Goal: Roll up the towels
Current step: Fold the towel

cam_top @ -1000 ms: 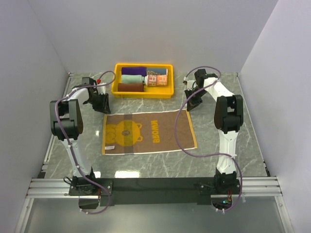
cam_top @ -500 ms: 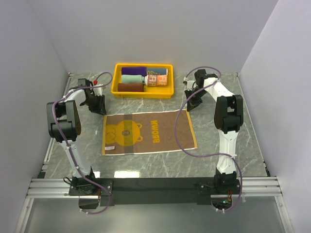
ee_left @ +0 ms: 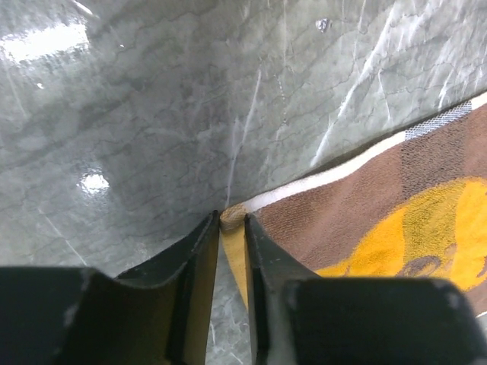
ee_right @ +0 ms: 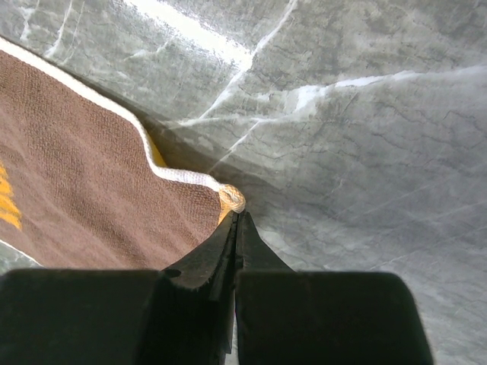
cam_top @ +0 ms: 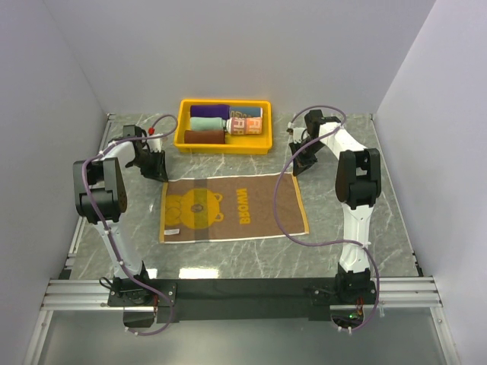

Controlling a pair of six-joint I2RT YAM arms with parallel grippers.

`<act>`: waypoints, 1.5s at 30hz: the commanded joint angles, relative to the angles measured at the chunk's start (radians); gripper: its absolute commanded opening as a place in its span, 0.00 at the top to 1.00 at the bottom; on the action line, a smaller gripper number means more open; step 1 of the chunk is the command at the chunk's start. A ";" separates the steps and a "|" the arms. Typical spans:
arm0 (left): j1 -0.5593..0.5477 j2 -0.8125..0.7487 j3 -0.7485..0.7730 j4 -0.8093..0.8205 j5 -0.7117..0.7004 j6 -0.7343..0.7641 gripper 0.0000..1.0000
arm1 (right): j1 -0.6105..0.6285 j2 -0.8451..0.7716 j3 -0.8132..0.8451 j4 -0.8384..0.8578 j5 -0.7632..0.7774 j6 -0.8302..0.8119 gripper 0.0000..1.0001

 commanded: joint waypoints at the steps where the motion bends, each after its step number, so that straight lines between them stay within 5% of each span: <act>1: -0.012 0.013 -0.037 -0.059 0.009 0.015 0.75 | -0.010 -0.008 0.002 0.003 -0.010 -0.003 1.00; 7: -0.014 0.011 -0.005 -0.041 0.006 0.005 0.99 | -0.027 -0.014 -0.012 0.012 -0.033 0.003 1.00; 25: -0.002 0.031 0.267 -0.062 0.113 -0.002 1.00 | -0.099 -0.017 0.157 -0.060 -0.123 -0.065 1.00; 45: 0.068 -0.388 -0.181 -0.212 0.224 0.437 1.00 | -0.101 -0.304 -0.249 -0.208 -0.232 -0.423 1.00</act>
